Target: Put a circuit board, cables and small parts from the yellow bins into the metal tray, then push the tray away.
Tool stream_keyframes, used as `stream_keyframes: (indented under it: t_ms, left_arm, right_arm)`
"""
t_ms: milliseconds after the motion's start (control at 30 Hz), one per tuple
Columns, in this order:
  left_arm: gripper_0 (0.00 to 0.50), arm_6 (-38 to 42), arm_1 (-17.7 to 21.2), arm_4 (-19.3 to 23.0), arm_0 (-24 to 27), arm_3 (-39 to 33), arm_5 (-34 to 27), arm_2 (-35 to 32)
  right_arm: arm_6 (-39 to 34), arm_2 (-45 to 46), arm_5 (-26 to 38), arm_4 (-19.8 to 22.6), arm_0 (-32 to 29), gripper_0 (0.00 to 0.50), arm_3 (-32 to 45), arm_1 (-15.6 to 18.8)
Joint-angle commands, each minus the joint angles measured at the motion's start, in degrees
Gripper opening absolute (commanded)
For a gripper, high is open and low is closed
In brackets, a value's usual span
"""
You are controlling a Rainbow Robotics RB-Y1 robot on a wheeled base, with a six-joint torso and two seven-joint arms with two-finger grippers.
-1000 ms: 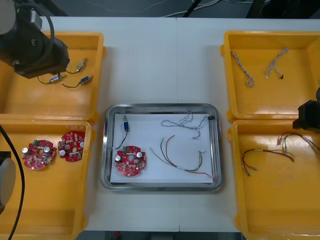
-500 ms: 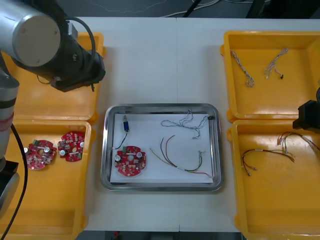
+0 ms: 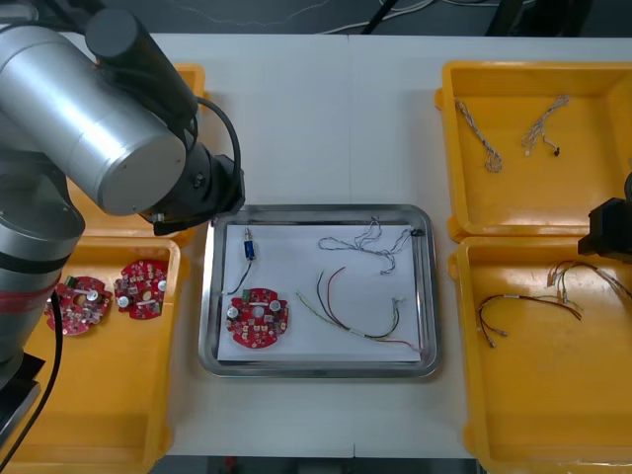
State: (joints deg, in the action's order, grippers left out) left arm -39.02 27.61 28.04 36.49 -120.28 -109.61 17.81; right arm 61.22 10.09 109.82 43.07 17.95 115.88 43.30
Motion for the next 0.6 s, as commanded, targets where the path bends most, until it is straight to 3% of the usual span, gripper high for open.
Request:
stream_keyframes:
  t_ms: [33, 600]
  left_arm:
    - [0.0, 2.37, 1.74, -1.23, -1.51, -2.15, -0.39, 3.81]
    - [0.0, 6.86, 1.57, -3.25, -2.13, -1.27, 8.01, 13.39]
  right_arm:
    - [-1.98, 1.86, 0.18, -0.44, -0.46, 0.5, 1.54, 2.41]
    - [-1.98, 1.86, 0.18, -0.44, -0.46, 0.5, 1.54, 2.41]
